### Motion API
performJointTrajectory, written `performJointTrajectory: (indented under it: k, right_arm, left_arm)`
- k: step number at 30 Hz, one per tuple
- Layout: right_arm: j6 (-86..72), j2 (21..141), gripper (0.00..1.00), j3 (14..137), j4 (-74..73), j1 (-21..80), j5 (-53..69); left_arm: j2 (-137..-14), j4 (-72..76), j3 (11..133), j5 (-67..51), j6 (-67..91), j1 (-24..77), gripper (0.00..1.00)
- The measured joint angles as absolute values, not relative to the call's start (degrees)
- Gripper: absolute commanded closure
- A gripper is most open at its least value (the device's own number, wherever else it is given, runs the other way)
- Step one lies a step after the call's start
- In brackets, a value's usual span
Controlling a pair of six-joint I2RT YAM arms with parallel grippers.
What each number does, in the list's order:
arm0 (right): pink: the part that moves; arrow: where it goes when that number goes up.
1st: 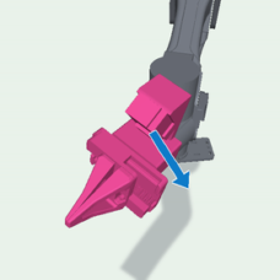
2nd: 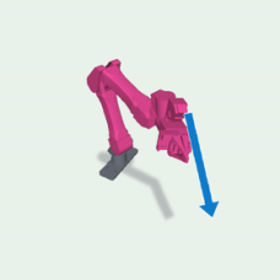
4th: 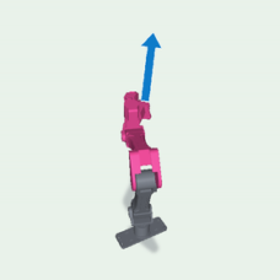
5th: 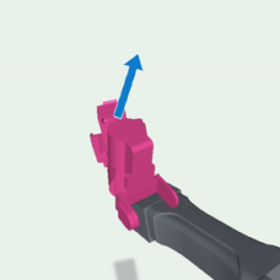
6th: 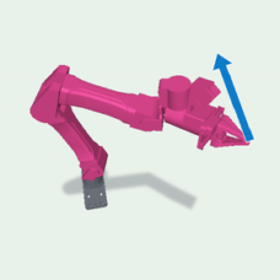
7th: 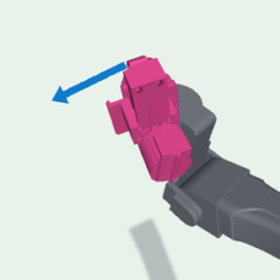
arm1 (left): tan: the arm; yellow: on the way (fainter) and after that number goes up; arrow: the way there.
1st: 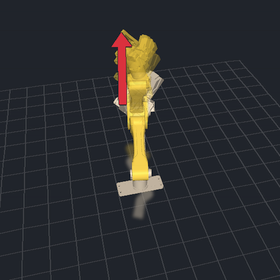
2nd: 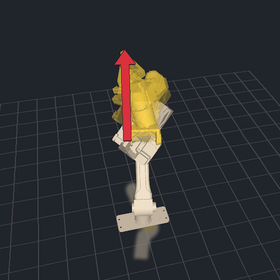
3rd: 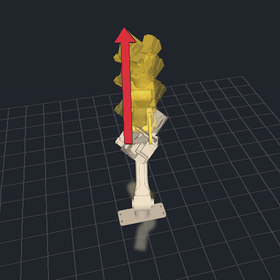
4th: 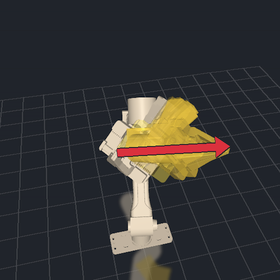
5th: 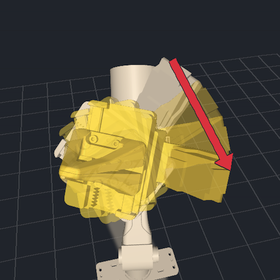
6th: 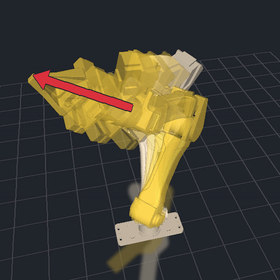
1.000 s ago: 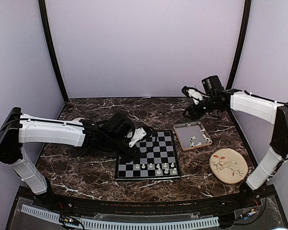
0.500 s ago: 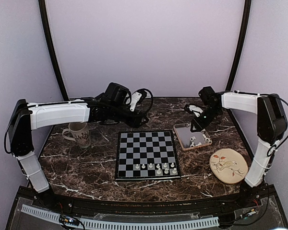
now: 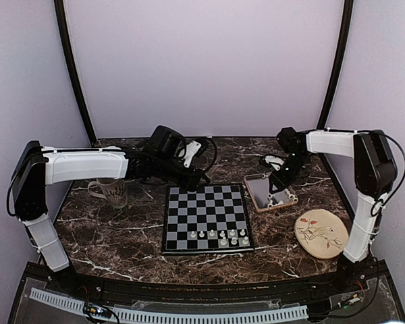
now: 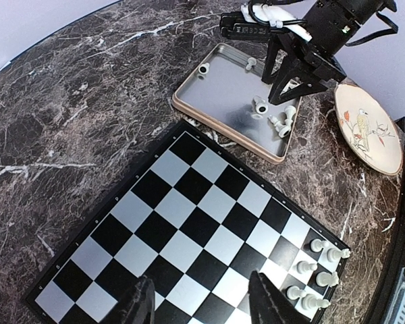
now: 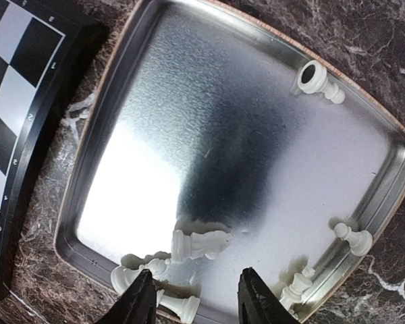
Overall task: Set up the chess pieces on the board
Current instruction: Move the knight to the storage box.
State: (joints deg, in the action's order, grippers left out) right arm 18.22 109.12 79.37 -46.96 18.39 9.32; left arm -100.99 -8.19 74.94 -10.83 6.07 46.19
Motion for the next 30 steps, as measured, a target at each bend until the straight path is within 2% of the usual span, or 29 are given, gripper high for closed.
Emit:
performJointTrajectory:
  k: [8, 16, 30]
  right_arm:
    - [15.6, 113.8, 0.53, 82.7, -47.6, 18.4, 9.3]
    - [14.0, 116.0, 0.53, 86.4, -47.8, 19.0, 9.5]
    - [14.0, 117.4, 0.50, 84.4, -47.0, 21.5, 2.6]
  left_arm:
    - [-101.0, -8.2, 74.9, -11.4, 6.1, 46.2, 0.51]
    - [-101.2, -8.2, 74.9, -12.1, 6.2, 46.2, 0.51]
    - [-101.3, -8.2, 74.9, -13.0, 6.3, 46.2, 0.51]
